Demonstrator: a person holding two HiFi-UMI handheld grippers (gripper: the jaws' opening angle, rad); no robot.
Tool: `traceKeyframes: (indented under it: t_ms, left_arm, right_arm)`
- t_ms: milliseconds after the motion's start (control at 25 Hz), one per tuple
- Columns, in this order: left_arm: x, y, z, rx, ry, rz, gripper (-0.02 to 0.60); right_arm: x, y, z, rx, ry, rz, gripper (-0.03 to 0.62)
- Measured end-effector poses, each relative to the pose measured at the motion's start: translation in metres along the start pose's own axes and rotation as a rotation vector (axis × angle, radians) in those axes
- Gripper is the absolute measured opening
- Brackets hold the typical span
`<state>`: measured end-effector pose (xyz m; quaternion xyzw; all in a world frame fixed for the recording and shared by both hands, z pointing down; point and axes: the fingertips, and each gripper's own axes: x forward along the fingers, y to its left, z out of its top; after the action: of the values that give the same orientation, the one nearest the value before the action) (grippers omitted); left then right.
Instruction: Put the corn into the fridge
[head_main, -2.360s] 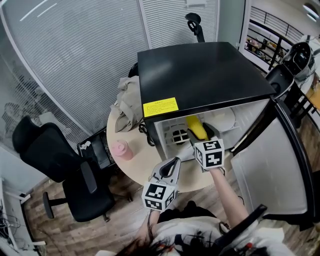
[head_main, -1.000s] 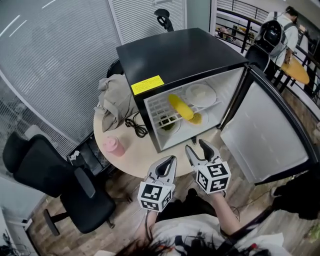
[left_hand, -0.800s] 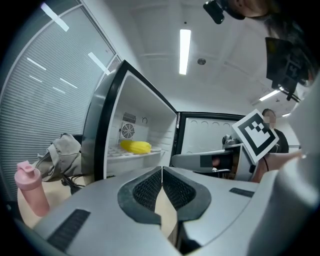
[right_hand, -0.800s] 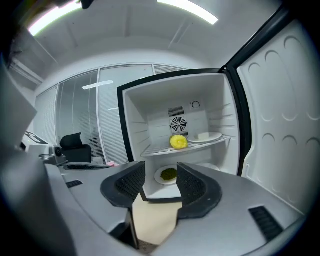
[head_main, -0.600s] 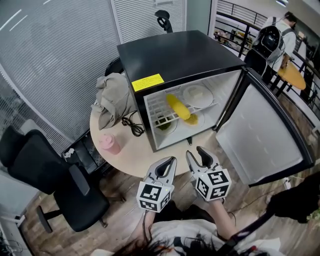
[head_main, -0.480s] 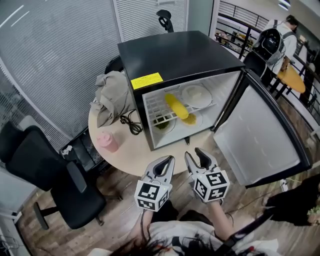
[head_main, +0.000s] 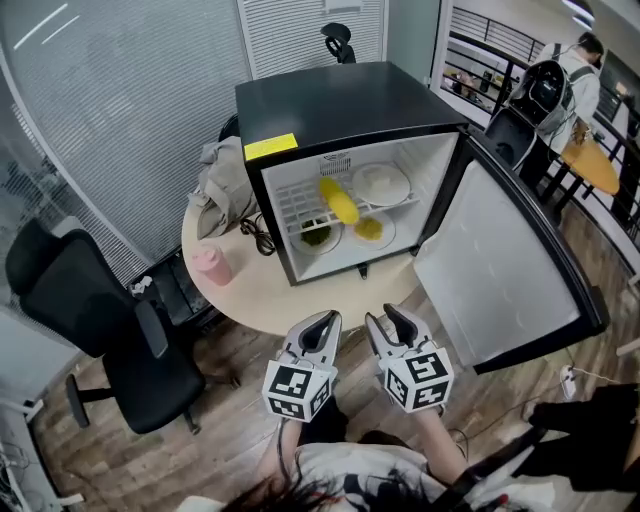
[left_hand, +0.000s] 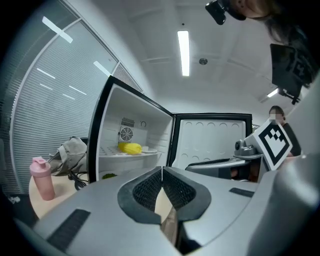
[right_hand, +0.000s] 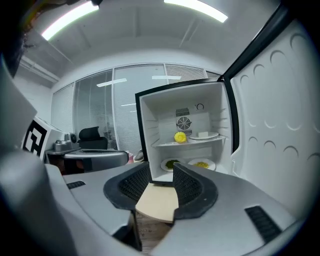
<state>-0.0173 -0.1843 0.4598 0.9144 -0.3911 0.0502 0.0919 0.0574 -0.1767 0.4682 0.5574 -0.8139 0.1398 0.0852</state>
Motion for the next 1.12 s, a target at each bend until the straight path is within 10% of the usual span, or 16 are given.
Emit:
traceKeyframes:
  t_ms: [1120]
  left_arm:
    - [-0.105, -0.129, -0.038, 0.030, 0.016, 0.121, 0.014]
  right_arm:
    - [-0.140, 0.041, -0.057, -0.018, 0.001, 0.146, 0.072]
